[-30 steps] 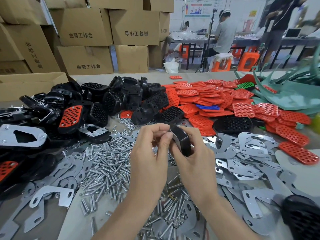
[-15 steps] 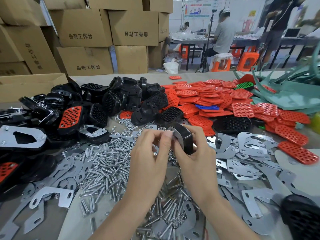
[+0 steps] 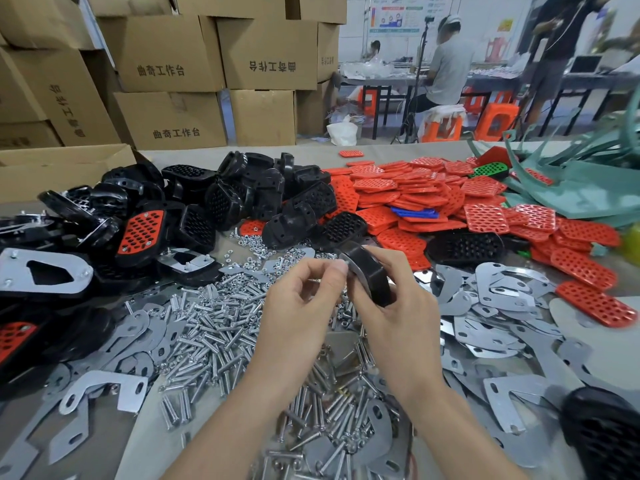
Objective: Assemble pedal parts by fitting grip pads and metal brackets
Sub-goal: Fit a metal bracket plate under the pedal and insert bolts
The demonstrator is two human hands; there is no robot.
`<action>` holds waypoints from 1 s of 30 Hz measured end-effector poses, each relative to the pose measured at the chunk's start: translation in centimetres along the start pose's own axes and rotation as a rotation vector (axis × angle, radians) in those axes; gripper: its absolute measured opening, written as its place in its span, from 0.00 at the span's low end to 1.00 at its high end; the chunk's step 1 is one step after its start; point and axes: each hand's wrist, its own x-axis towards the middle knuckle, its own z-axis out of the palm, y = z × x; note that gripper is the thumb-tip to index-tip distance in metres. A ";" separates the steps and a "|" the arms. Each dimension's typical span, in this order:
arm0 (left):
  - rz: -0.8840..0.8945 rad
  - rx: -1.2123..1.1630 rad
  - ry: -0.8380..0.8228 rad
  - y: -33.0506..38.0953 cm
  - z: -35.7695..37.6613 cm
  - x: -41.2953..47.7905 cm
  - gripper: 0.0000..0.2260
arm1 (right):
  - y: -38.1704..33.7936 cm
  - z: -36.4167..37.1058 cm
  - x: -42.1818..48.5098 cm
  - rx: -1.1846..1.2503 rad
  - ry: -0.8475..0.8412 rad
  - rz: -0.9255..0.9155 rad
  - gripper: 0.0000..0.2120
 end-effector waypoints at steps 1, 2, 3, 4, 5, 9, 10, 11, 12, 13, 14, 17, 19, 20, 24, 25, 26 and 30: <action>-0.030 -0.029 -0.016 -0.1 0.0 0.1 0.08 | 0.1 0.0 0.0 -0.023 0.004 0.000 0.14; -0.062 -0.067 -0.034 -0.2 0.0 0.1 0.09 | 0.1 -0.1 0.0 -0.046 0.005 0.002 0.15; -0.094 -0.112 -0.050 -0.3 0.0 0.1 0.10 | 0.2 -0.1 -0.1 -0.068 0.000 0.004 0.16; -0.124 -0.163 -0.060 -0.3 0.1 0.0 0.11 | 0.3 -0.1 -0.1 -0.088 -0.008 0.005 0.17; -0.149 -0.212 -0.066 -0.3 0.1 0.0 0.12 | 0.3 -0.1 -0.2 -0.106 -0.011 0.003 0.19; -0.188 -0.331 -0.095 -0.2 0.3 0.1 0.13 | 0.0 -0.3 -0.2 -0.174 0.008 -0.011 0.24; -0.199 -0.359 -0.101 -0.2 0.3 0.1 0.12 | 0.0 -0.3 -0.2 -0.185 0.010 -0.011 0.24; -0.208 -0.378 -0.104 -0.2 0.3 0.1 0.12 | -0.1 -0.3 -0.2 -0.190 0.009 -0.009 0.24; -0.207 -0.380 -0.103 -0.2 0.3 0.1 0.12 | 0.0 -0.3 -0.2 -0.190 0.006 -0.003 0.23; -0.195 -0.362 -0.101 -0.2 0.3 0.1 0.12 | 0.0 -0.3 -0.2 -0.187 0.005 0.001 0.23; -0.175 -0.333 -0.095 -0.3 0.2 0.1 0.11 | 0.1 -0.3 -0.2 -0.181 0.004 0.004 0.22; -0.032 -0.111 -0.050 -0.5 -0.1 0.0 0.07 | 0.1 -0.2 -0.2 -0.173 0.005 0.009 0.21; 0.078 0.054 -0.009 -0.7 -0.1 -0.1 0.07 | 0.1 -0.1 -0.2 -0.161 0.007 0.007 0.19; 0.106 0.084 0.005 -0.6 -0.1 -0.2 0.07 | 0.1 -0.1 -0.2 -0.152 0.004 0.006 0.19; 0.122 0.066 0.015 -0.5 0.1 -0.3 0.04 | 0.0 0.0 -0.2 -0.115 0.002 0.003 0.16; 0.120 0.055 0.009 -0.5 0.1 -0.2 0.03 | 0.0 0.0 -0.2 -0.104 0.004 0.006 0.14; 0.121 0.055 0.006 -0.5 0.1 -0.2 0.03 | -0.1 0.0 -0.2 -0.091 0.006 0.011 0.14; 0.193 0.148 0.044 -0.7 0.0 -0.4 0.05 | -0.2 0.1 -0.1 -0.078 -0.004 0.016 0.14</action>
